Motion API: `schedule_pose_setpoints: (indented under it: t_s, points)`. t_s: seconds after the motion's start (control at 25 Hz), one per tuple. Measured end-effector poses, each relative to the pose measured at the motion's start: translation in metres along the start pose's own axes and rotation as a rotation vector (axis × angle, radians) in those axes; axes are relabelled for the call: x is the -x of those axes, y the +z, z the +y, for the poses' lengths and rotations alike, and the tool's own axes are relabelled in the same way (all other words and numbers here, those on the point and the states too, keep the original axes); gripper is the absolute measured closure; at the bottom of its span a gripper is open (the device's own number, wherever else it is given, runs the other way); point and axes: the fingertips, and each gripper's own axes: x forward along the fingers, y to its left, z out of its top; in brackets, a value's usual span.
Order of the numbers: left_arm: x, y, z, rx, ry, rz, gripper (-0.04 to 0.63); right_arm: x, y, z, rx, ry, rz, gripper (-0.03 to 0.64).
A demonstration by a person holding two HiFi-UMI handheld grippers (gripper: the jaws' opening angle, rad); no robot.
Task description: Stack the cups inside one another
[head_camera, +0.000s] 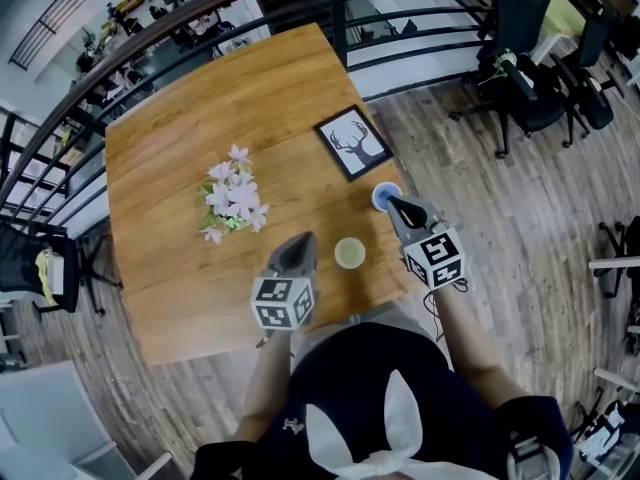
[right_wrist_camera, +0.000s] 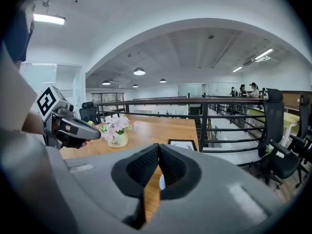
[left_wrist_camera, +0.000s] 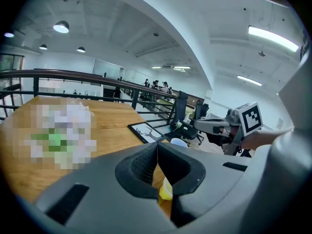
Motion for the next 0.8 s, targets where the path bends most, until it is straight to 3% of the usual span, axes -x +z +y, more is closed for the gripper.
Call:
schedule_pose_setpoints:
  t_s: [0.56, 0.8]
  points:
    - [0.013, -0.005, 0.017, 0.015, 0.019, -0.005, 0.575, -0.005, 0.013, 0.047, 0.032, 0.106, -0.027, 0.617]
    - [0.022, -0.007, 0.026, 0.030, 0.039, -0.008, 0.575, -0.009, 0.018, 0.075, 0.044, 0.178, -0.029, 0.493]
